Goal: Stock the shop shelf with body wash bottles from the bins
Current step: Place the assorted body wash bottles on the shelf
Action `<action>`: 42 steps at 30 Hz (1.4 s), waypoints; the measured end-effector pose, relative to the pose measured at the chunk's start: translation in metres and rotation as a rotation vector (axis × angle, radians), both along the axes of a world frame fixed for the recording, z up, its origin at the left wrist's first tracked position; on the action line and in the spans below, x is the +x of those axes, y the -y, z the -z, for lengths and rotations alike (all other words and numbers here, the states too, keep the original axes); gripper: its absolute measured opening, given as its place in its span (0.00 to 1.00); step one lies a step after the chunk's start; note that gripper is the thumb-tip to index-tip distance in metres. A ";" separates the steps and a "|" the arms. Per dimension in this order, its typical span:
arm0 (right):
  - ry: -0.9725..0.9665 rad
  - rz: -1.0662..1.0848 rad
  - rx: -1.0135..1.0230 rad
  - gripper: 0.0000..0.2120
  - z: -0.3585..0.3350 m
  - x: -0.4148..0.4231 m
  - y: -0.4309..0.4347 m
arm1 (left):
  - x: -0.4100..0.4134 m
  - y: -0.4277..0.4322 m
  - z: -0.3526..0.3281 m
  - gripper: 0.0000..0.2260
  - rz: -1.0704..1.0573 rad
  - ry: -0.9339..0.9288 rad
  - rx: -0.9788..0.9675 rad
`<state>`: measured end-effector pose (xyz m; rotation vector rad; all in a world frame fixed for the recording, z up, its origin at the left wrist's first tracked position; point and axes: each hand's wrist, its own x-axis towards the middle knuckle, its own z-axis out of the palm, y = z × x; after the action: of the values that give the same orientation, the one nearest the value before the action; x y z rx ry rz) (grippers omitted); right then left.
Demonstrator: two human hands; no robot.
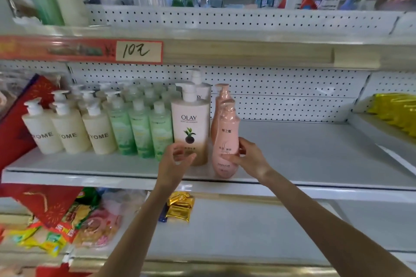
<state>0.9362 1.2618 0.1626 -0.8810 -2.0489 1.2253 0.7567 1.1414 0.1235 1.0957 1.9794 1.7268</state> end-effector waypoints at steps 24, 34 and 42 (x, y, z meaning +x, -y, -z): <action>-0.004 -0.062 -0.068 0.27 0.017 -0.017 -0.022 | 0.014 -0.006 0.027 0.15 0.188 0.184 0.057; -0.032 0.090 -0.147 0.21 0.053 0.062 0.008 | 0.079 0.021 0.044 0.07 0.074 0.270 0.181; -0.087 0.263 -0.478 0.10 0.136 0.186 0.044 | 0.173 0.053 0.150 0.12 0.273 0.345 -0.201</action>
<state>1.1225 1.2178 0.0267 -1.2437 -1.5318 1.5955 0.9294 1.0880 -0.0264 0.8824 1.6630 1.4292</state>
